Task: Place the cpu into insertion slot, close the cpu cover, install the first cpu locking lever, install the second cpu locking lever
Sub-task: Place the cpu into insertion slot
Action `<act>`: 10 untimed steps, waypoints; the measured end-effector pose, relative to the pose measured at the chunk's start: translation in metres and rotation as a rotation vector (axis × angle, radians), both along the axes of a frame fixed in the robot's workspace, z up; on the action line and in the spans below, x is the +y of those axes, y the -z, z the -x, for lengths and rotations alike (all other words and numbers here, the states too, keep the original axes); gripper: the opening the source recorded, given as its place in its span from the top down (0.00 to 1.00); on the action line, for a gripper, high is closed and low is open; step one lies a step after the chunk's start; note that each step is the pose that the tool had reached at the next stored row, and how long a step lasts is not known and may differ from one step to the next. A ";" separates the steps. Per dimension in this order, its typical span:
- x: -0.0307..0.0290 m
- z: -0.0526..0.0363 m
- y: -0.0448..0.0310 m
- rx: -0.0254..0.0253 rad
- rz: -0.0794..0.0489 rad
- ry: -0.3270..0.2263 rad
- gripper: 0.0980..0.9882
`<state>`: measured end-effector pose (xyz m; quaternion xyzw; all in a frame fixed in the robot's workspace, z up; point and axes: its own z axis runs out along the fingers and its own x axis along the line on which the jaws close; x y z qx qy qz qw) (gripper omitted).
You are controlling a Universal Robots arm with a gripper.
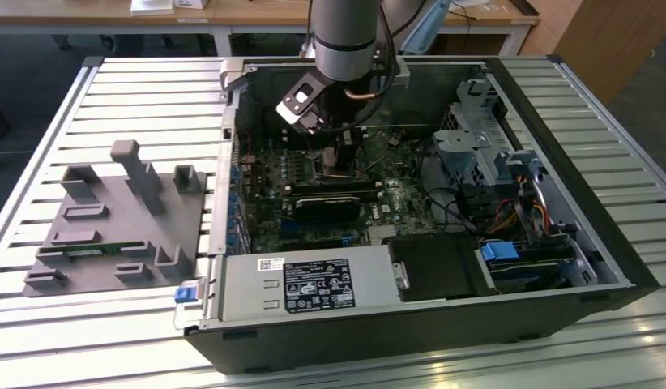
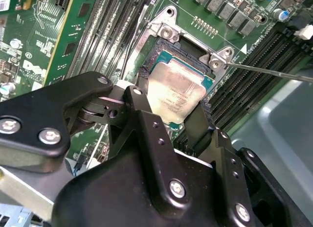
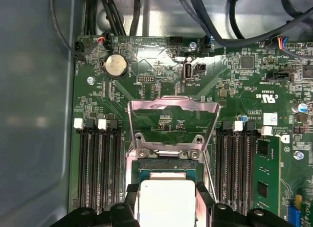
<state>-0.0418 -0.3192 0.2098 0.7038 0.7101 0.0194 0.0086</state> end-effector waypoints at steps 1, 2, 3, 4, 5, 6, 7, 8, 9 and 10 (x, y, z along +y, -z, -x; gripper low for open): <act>0.0000 0.0000 0.0012 0.0001 0.000 0.000 0.50; 0.0000 0.0000 0.0021 0.0002 0.000 0.000 0.50; 0.0000 0.0000 0.0028 0.0003 0.000 0.000 0.50; 0.0000 0.0000 0.0034 0.0003 0.000 0.000 0.50; 0.0000 0.0000 0.0040 0.0004 0.000 0.000 0.50; 0.0000 0.0000 0.0048 0.0004 0.001 0.000 0.50; 0.0000 0.0000 0.0057 0.0004 0.001 0.001 0.50; 0.0000 0.0000 0.0066 0.0004 0.001 0.001 0.50; 0.0000 0.0000 0.0074 0.0005 0.001 0.003 0.50; 0.0000 0.0000 0.0081 0.0007 0.001 0.006 0.50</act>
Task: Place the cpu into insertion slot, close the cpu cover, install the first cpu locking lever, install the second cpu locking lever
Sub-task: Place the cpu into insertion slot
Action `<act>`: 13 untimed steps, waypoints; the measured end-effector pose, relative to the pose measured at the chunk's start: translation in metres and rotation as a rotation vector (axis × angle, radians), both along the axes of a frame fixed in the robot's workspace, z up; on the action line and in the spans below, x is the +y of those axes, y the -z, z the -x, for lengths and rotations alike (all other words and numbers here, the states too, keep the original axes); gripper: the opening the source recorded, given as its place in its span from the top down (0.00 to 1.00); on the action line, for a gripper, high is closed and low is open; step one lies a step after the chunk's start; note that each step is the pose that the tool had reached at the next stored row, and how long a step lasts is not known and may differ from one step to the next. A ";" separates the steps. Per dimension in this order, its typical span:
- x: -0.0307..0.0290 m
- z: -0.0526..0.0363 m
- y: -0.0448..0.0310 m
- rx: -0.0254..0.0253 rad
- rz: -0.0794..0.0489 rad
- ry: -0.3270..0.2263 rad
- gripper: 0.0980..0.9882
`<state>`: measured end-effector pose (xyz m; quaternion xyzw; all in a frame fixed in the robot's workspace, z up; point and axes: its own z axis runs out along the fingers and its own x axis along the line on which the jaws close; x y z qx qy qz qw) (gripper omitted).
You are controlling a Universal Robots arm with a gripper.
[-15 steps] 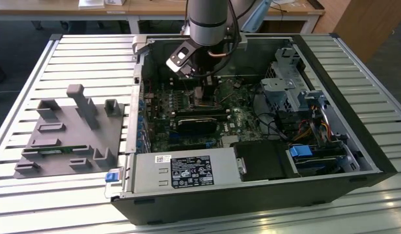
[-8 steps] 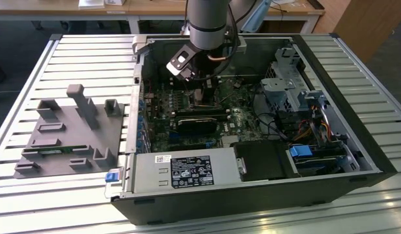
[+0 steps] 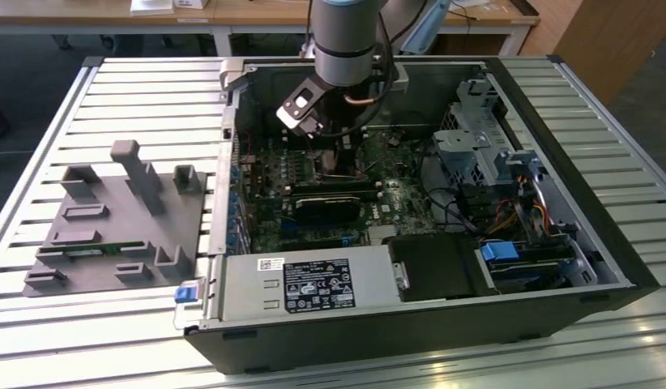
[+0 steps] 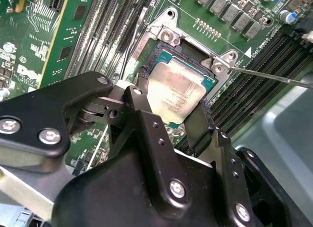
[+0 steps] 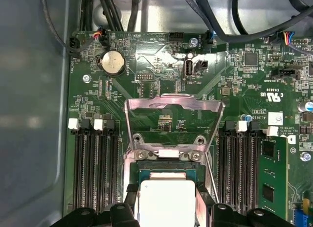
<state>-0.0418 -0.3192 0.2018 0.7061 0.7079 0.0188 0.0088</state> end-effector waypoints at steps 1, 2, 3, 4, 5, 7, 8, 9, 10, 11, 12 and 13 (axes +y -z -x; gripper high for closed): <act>0.0000 0.0000 0.0007 0.0003 0.000 0.004 0.50; 0.0000 0.0000 0.0013 0.0004 0.000 0.009 0.50; 0.0000 0.0000 0.0018 0.0006 0.000 0.013 0.50; 0.0000 0.0000 0.0023 0.0008 0.000 0.015 0.50; 0.0000 0.0000 0.0029 0.0008 0.000 0.016 0.50; 0.0000 0.0000 0.0041 0.0012 0.000 0.016 0.50; 0.0000 -0.0001 0.0046 0.0015 0.000 0.016 0.50; 0.0000 -0.0004 0.0050 0.0022 0.000 0.016 0.50; 0.0000 -0.0006 0.0054 0.0031 0.000 0.016 0.50; 0.0000 -0.0010 0.0057 0.0039 0.000 0.016 0.50; 0.0000 -0.0014 0.0059 0.0047 0.000 0.016 0.50; 0.0000 -0.0017 0.0062 0.0052 0.000 0.016 0.50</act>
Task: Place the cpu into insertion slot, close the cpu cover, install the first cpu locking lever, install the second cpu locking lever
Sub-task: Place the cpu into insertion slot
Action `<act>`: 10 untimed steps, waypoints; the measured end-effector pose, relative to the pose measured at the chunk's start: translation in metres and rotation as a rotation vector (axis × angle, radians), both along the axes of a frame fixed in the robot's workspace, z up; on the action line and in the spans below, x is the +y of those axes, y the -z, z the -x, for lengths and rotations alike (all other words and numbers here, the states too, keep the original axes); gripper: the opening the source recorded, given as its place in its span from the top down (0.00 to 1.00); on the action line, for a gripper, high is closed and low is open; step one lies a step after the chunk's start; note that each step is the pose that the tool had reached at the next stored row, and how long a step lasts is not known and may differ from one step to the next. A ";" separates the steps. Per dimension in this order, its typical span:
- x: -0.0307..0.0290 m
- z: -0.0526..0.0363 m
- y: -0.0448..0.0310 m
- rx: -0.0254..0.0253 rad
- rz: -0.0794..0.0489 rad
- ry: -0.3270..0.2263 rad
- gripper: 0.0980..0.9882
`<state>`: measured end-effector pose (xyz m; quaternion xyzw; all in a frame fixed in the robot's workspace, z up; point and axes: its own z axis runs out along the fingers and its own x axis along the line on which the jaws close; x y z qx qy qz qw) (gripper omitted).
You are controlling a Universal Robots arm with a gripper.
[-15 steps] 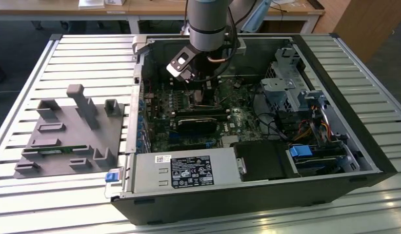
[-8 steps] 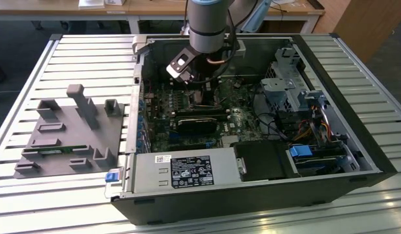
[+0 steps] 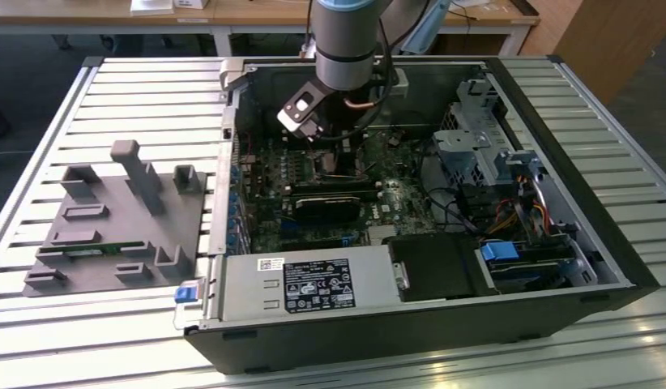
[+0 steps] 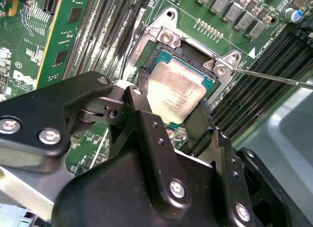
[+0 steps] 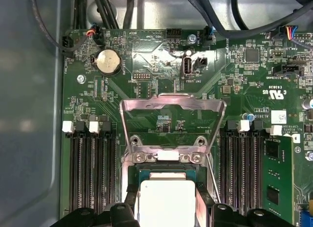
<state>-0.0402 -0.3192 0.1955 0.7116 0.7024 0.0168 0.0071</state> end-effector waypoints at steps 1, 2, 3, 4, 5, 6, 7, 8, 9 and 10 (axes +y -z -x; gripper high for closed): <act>0.0000 -0.0001 0.0004 0.0004 0.000 0.000 0.50; 0.0000 -0.0001 0.0008 0.0006 0.000 0.000 0.50; 0.0000 -0.0002 0.0014 0.0008 0.000 0.000 0.50; 0.0000 -0.0002 0.0020 0.0008 0.000 0.000 0.50; 0.0000 -0.0002 0.0027 0.0009 0.000 0.000 0.50; 0.0000 -0.0002 0.0032 0.0012 0.001 0.000 0.50; -0.0001 -0.0001 0.0035 0.0015 0.001 0.000 0.50; -0.0001 -0.0001 0.0035 0.0014 0.001 0.000 0.50; -0.0001 -0.0001 0.0036 0.0014 0.001 0.000 0.50; 0.0000 -0.0002 0.0038 0.0013 0.001 0.000 0.50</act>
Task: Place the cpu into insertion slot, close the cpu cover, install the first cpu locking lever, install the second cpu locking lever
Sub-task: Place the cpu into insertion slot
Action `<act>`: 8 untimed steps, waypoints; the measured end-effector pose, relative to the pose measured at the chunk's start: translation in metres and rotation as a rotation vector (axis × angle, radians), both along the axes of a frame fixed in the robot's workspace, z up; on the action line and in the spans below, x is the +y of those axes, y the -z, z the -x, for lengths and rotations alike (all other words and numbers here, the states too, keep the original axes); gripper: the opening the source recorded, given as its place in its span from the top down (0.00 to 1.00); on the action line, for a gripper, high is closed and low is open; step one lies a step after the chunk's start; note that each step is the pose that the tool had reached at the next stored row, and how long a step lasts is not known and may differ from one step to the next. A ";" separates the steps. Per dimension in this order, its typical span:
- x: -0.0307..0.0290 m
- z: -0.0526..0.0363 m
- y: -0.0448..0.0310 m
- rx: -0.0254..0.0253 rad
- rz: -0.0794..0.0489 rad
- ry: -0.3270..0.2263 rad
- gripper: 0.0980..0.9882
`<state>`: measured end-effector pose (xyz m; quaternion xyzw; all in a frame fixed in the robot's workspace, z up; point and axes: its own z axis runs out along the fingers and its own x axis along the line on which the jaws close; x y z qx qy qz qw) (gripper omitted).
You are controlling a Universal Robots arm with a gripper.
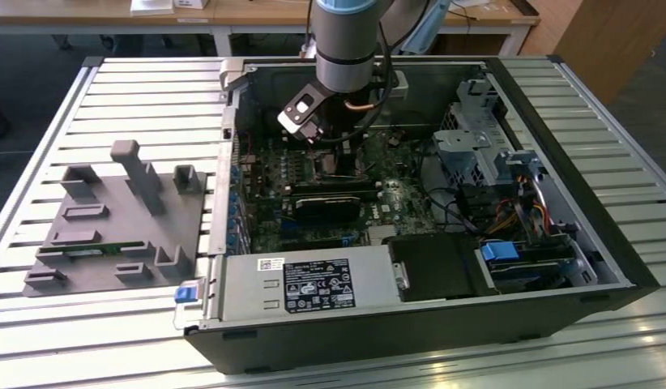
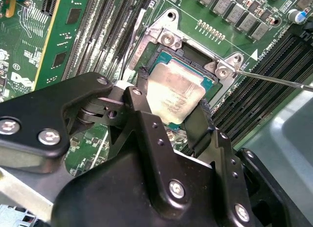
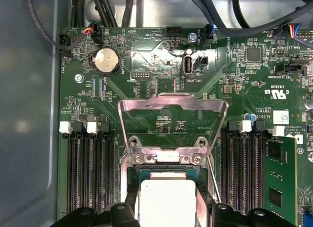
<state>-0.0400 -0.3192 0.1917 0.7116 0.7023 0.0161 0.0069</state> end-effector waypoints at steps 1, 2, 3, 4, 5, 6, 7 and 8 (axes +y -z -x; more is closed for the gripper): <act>0.0000 0.0000 0.0001 -0.0001 0.000 0.000 0.50; 0.0000 0.0000 0.0001 0.0000 0.000 0.000 0.50; 0.0000 0.0000 0.0001 0.0000 0.000 0.000 0.50; 0.0000 0.0000 0.0001 -0.0001 0.000 0.000 0.50; 0.0001 -0.0001 0.0004 -0.0006 -0.001 0.000 0.49; 0.0002 -0.0001 0.0006 -0.0008 -0.001 0.000 0.49; 0.0001 -0.0001 0.0005 -0.0005 -0.001 0.000 0.42; 0.0001 -0.0001 0.0005 -0.0004 -0.001 0.000 0.42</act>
